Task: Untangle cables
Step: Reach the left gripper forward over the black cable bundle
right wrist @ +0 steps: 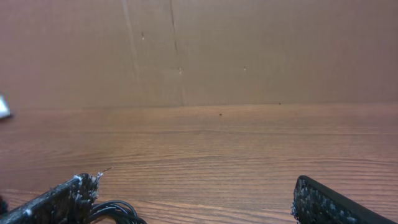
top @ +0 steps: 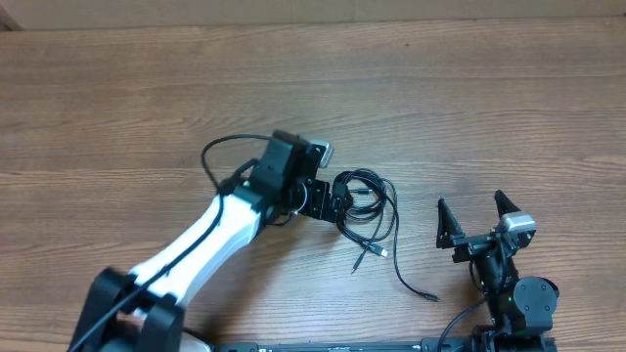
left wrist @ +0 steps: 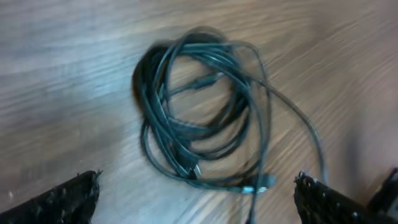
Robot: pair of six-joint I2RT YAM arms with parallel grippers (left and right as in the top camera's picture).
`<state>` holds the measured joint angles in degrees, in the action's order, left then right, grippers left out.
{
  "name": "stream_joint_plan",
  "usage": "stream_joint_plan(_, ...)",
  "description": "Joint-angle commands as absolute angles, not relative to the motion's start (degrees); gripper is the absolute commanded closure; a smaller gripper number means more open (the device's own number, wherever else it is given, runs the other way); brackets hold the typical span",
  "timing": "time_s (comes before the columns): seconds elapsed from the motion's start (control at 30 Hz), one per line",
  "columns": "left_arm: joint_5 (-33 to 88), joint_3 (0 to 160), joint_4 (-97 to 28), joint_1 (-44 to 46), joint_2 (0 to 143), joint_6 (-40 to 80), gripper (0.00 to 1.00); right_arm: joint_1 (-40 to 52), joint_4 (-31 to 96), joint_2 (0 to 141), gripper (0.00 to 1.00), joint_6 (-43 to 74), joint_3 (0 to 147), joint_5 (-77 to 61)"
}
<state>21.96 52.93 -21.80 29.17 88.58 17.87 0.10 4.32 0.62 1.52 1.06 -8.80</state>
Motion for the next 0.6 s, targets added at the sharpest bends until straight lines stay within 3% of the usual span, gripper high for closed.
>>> stream_joint_plan(0.0, 16.93, 62.37, -25.91, 29.28, 96.31, 18.96, 0.00, 0.27, 4.03, 0.16, 0.00, 1.65, 0.47, -8.84)
stream_joint_plan(0.13, 13.98, 73.76, -36.64, 29.28, 106.48, 18.87, 0.00, 0.27, 4.03, 0.16, 0.00, 1.67, 0.47, -8.86)
stream_joint_plan(0.57, 14.39, 74.24, -35.53, 30.30, 112.31, 20.82, 0.00, 0.32, 4.03, 0.16, 0.00, 1.65, 0.47, -8.86)
